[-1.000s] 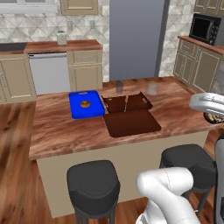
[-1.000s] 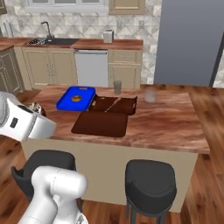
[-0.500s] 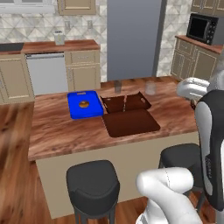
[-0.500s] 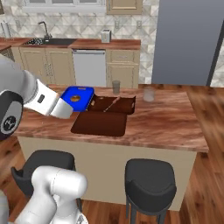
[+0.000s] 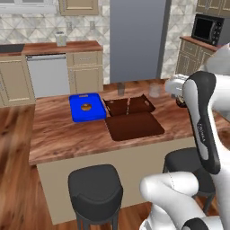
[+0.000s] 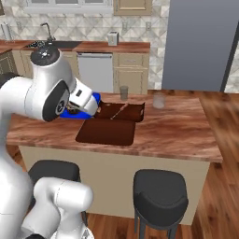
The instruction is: Take the cupcake and donut from the fridge and place them on the empty tray on the dining counter.
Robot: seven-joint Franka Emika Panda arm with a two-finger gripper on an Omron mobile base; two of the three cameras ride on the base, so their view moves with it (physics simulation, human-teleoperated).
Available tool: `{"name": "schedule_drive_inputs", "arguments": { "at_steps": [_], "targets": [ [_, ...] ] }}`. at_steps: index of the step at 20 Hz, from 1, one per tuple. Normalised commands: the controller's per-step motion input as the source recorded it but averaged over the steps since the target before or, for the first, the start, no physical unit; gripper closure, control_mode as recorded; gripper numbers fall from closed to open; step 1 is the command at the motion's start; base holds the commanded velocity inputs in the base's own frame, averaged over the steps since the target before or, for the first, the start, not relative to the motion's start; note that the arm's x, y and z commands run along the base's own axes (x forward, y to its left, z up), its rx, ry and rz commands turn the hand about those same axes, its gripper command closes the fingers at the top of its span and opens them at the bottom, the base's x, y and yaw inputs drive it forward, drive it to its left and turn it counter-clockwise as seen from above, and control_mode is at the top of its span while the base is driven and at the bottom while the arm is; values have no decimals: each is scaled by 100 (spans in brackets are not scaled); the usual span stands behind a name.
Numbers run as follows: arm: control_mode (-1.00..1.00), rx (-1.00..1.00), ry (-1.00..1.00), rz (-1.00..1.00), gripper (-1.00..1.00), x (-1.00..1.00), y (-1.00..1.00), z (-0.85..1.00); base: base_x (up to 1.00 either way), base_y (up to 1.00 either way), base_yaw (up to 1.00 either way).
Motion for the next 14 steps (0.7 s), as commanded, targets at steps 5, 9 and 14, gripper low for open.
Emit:
{"name": "schedule_drive_inputs", "arguments": {
  "at_steps": [5, 9, 14],
  "targets": [
    [-100, 0, 23, 0, 100, 100, 12, -52, 0, 0, 0],
    [-100, 5, 10, 11, 100, 51, 5, -39, 0, 0, 0],
    [-100, 3, 7, 7, 100, 76, 9, -78, 0, 0, 0]
  ]
}}
